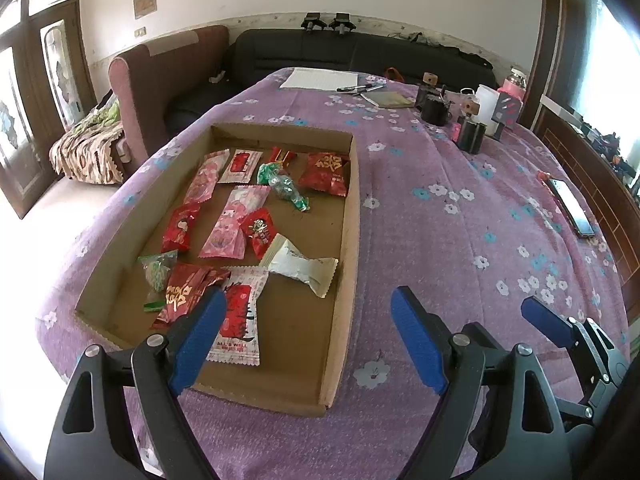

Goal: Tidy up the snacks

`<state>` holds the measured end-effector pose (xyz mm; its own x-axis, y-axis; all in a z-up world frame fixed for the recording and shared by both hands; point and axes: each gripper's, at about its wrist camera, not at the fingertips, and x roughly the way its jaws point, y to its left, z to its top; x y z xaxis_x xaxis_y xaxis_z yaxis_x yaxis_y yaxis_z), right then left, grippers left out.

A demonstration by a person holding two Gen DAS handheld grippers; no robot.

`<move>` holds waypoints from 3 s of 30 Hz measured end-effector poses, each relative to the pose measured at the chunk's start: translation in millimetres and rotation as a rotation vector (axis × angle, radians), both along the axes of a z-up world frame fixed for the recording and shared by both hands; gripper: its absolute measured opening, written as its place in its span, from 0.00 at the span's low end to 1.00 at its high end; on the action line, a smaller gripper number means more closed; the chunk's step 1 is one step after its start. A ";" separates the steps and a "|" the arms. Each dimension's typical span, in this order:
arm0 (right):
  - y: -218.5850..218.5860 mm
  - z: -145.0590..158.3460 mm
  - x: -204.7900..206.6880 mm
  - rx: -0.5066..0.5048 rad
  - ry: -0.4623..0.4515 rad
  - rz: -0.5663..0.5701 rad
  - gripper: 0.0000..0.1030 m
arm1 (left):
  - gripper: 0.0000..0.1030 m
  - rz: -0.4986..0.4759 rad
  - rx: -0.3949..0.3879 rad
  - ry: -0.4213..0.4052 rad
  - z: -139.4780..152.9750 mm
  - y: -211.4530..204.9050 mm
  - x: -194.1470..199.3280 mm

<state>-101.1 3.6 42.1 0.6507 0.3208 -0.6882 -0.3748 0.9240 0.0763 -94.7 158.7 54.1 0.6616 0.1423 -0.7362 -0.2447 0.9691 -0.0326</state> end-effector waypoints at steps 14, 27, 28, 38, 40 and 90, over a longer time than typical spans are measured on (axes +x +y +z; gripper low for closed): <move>1.9 -0.9 -2.1 -0.002 0.002 0.001 0.70 | 0.83 0.008 -0.012 0.007 -3.1 4.4 -3.0; 3.9 -3.3 -4.4 -0.004 0.004 0.001 0.70 | 0.83 0.012 -0.016 0.014 -6.8 6.4 -3.6; 4.1 -4.3 -4.9 -0.004 0.006 0.002 0.70 | 0.83 0.012 -0.015 0.014 -6.8 6.5 -3.5; 4.5 -5.2 -6.5 -0.004 0.005 0.002 0.70 | 0.83 0.018 -0.013 0.007 -6.2 7.6 -5.1; 4.4 -5.2 -6.0 -0.004 0.005 0.003 0.70 | 0.83 0.021 -0.014 0.003 -6.1 8.0 -6.0; 39.0 64.1 -136.2 -0.063 -0.283 0.124 0.86 | 1.00 0.238 0.023 -0.392 77.1 62.7 -150.6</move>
<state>-237.3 42.6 106.2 0.7778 0.3721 -0.5065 -0.4830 0.8696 -0.1028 -245.3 221.4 131.2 0.8364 0.3376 -0.4319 -0.4344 0.8888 -0.1464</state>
